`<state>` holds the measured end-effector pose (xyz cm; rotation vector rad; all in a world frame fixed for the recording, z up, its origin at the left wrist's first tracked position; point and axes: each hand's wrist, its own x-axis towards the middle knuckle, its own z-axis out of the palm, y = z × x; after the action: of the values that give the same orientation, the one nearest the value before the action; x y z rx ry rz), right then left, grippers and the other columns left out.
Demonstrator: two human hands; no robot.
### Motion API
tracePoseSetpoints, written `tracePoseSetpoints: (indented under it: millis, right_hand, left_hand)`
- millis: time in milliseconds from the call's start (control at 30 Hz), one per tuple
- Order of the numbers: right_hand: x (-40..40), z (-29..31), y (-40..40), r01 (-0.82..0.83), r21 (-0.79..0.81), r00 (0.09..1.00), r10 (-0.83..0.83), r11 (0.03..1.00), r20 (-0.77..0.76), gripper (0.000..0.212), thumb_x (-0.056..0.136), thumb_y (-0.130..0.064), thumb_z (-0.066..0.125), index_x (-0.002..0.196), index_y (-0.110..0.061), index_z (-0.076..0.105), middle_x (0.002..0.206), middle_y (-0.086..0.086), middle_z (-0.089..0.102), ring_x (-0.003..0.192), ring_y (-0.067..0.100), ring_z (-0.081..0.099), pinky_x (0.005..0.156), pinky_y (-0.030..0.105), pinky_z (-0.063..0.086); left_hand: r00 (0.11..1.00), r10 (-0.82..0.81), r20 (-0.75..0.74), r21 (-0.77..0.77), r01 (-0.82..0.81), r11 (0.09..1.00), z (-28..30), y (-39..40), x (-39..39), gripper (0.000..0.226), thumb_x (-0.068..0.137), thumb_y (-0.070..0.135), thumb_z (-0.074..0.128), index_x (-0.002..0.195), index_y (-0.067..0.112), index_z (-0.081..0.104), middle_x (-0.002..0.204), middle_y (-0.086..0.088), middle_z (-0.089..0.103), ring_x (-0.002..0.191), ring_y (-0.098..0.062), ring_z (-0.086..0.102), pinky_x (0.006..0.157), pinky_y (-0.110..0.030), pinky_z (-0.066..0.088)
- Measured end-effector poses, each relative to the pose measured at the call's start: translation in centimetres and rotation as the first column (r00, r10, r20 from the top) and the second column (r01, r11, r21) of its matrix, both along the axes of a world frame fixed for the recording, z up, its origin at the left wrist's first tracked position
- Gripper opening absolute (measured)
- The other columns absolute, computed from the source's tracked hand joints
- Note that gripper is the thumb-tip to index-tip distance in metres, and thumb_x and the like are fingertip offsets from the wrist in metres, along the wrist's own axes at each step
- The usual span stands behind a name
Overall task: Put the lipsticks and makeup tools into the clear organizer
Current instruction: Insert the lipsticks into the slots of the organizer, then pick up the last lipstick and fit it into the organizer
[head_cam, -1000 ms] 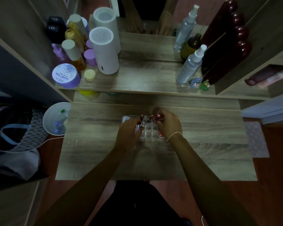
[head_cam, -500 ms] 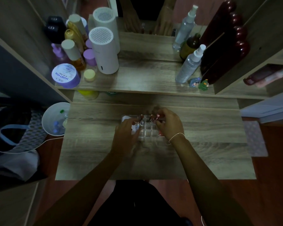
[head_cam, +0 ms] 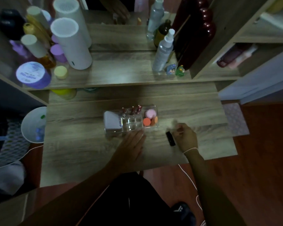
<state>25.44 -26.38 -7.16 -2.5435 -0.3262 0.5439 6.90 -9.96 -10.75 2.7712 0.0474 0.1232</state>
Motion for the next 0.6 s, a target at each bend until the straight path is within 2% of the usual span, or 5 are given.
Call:
tracePoseSetpoints:
  millis: [100, 167, 300, 500, 600]
  right_hand:
    - [-1.6, -1.2, -0.5, -0.075, -0.103, 0.997, 0.074, 0.992, -0.014, 0.036, 0.076, -0.022, 0.073, 0.105, -0.005, 0.061, 0.102, 0.019, 0.066, 0.094, 0.036, 0.061, 0.079, 0.036, 0.047]
    - [-2.5, -1.9, -0.6, -0.14, -0.106, 0.99, 0.142, 0.984, 0.008, 0.035, 0.077, -0.02, 0.071, 0.107, -0.006, 0.059, 0.102, 0.017, 0.065, 0.096, 0.035, 0.061, 0.08, 0.035, 0.046]
    - [-3.6, -2.4, -0.5, -0.033, -0.002, 0.999, 0.033, 0.999, 0.037, 0.038, 0.075, -0.017, 0.075, 0.11, -0.01, 0.061, 0.104, 0.014, 0.066, 0.099, 0.03, 0.061, 0.084, 0.031, 0.045]
    - [-3.7, -2.8, -0.3, -0.03, 0.004, 0.999, 0.03, 1.0, 0.011, 0.033, 0.076, -0.018, 0.071, 0.107, -0.013, 0.059, 0.102, 0.013, 0.066, 0.095, 0.029, 0.062, 0.082, 0.032, 0.047]
    - [-3.9, -2.9, -0.4, -0.029, -0.016, 1.0, 0.029, 0.999, -0.006, 0.03, 0.077, -0.024, 0.068, 0.104, -0.014, 0.06, 0.097, 0.012, 0.067, 0.091, 0.029, 0.063, 0.076, 0.031, 0.046]
  left_hand:
    - [0.994, 0.053, -0.099, 0.005, -0.053, 0.999, 0.4, -0.9, 0.8, 0.052, 0.092, 0.027, 0.048, 0.134, -0.003, 0.043, 0.142, -0.023, 0.044, 0.133, -0.037, 0.04, 0.108, -0.055, 0.034]
    - [0.984, 0.07, -0.165, 0.012, -0.069, 0.998, 0.3, -1.1, 0.9, 0.056, 0.091, 0.03, 0.046, 0.135, -0.004, 0.042, 0.142, -0.025, 0.043, 0.132, -0.038, 0.04, 0.107, -0.056, 0.036]
    - [0.971, 0.093, -0.22, 0.046, -0.085, 0.995, -0.2, -0.9, 0.9, 0.061, 0.09, 0.036, 0.046, 0.135, -0.005, 0.04, 0.142, -0.026, 0.043, 0.132, -0.039, 0.04, 0.107, -0.055, 0.037]
    - [0.962, 0.138, -0.237, 0.079, -0.123, 0.989, -1.2, -0.6, 0.2, 0.067, 0.091, 0.042, 0.04, 0.14, -0.003, 0.032, 0.148, -0.024, 0.034, 0.139, -0.035, 0.029, 0.113, -0.049, 0.025]
    - [0.964, 0.141, -0.228, 0.064, -0.129, 0.99, -1.1, -0.4, -0.1, 0.067, 0.092, 0.042, 0.037, 0.139, -0.004, 0.033, 0.149, -0.025, 0.033, 0.139, -0.036, 0.03, 0.113, -0.051, 0.028]
